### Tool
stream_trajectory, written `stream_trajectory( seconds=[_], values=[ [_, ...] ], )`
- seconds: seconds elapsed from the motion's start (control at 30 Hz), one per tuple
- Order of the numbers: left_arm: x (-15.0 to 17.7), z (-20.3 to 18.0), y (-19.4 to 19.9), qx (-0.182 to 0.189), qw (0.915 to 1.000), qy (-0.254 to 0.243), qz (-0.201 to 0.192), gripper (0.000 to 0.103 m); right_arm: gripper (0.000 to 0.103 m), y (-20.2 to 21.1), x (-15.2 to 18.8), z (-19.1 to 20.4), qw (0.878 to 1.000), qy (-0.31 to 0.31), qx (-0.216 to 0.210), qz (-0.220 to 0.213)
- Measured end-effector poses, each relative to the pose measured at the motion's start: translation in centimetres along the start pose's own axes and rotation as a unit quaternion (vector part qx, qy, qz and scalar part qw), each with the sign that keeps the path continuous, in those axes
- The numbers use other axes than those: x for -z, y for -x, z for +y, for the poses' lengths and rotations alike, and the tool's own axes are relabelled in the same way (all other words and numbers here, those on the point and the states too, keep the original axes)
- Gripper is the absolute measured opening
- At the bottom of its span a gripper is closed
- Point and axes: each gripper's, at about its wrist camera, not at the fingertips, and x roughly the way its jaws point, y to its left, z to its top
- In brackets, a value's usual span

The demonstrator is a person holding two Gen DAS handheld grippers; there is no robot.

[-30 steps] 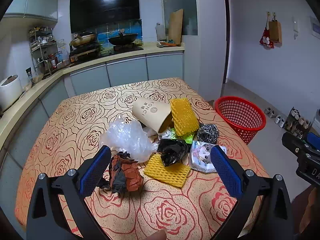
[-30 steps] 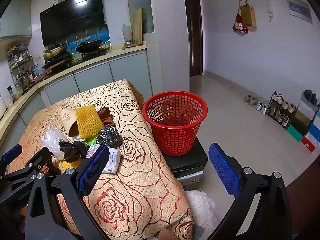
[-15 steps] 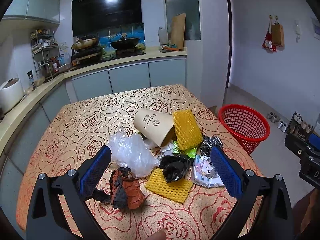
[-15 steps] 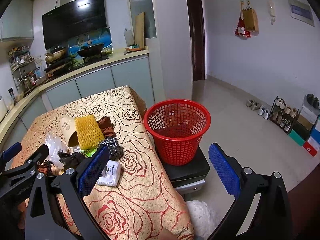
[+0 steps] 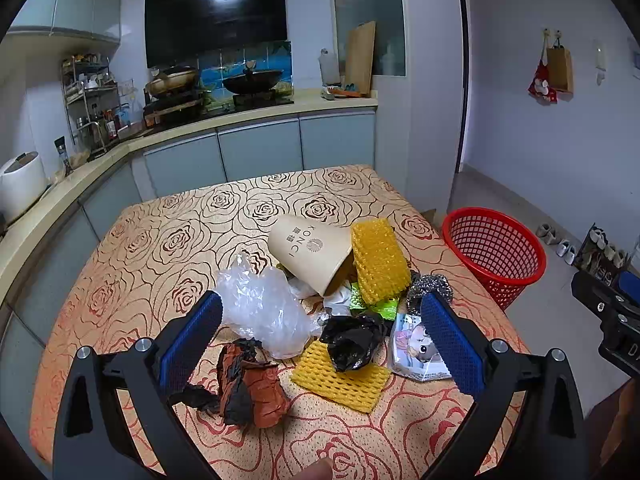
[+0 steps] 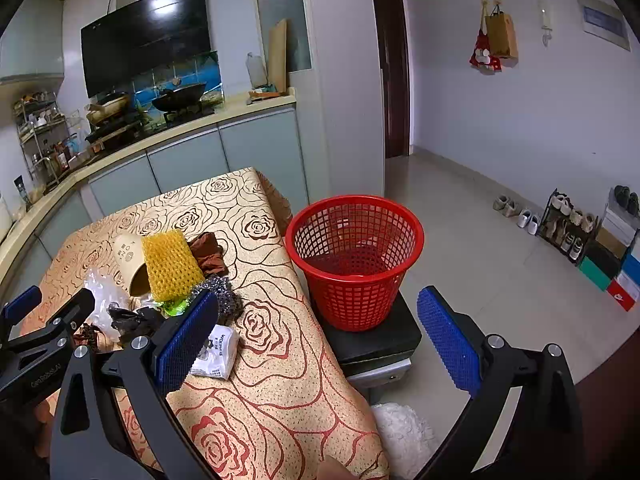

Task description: Collect trash

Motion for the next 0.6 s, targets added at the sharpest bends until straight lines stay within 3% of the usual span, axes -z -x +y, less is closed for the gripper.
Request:
stream_trajectory(
  seconds=[0.6],
  values=[
    [0.2,1.4,-1.2,0.002,0.9998,0.010,0.017,0.096,0.097,-0.9,0.0,1.0,1.000,0.011,-0.005,0.012]
  ],
)
